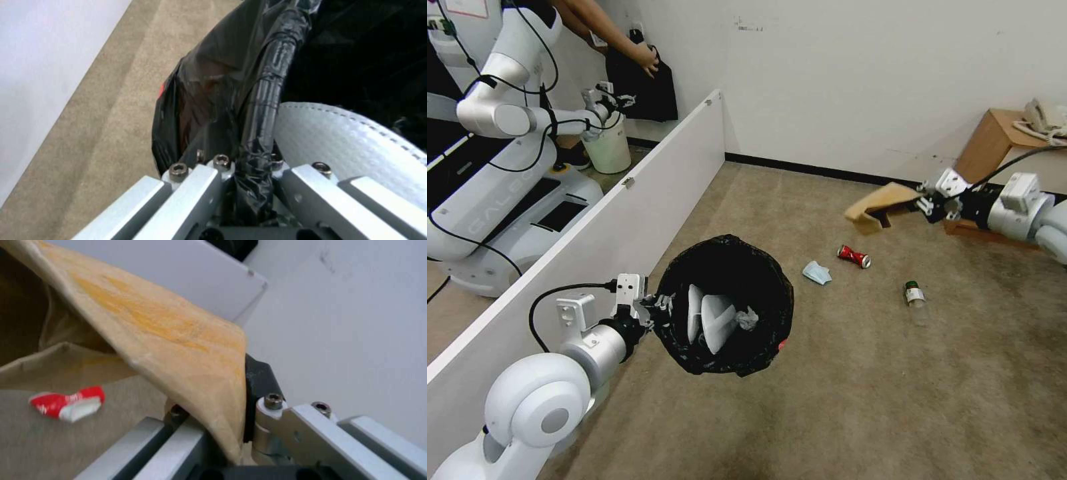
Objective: Pick up the trash bin and place the garbage on the floor into it.
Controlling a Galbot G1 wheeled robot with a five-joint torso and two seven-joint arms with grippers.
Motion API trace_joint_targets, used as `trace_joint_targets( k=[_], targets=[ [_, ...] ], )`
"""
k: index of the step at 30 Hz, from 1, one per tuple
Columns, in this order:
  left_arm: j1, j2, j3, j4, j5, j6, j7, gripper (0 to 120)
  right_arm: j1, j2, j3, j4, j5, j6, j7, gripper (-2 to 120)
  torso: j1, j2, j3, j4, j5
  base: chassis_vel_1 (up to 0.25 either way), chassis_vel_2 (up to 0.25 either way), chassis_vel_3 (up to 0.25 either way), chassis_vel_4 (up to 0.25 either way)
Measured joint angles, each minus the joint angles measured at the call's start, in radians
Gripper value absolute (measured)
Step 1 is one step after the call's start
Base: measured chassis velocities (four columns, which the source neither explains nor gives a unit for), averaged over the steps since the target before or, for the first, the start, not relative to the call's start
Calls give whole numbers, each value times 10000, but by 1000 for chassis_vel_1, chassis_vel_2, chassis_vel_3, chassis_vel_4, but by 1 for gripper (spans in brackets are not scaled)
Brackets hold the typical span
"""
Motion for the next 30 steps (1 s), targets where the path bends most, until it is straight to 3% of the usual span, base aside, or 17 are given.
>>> trace_joint_targets(
  k=[18, 26, 30],
  targets=[
    [-181, -212, 372, 147, -222, -9, -9, 0, 12, -368, 1365, 2450, 2349, -18, 802, 0, 0, 0, -1, -2, -2, 0, 0, 0, 0],
    [-587, -157, 732, 209, -900, -11, -172, 0, 199, -245, 1233, 4022, 3785, 163, 1177, 0, 0, 0, -1, -1, -1, 0, 0, 0, 0],
    [-770, -103, 885, 164, -1442, -11, -452, 0, 366, -175, 940, 4432, 3888, 336, 1189, 0, 0, 0, -1, -2, -2, 0, 0, 0, 0]
  ],
)
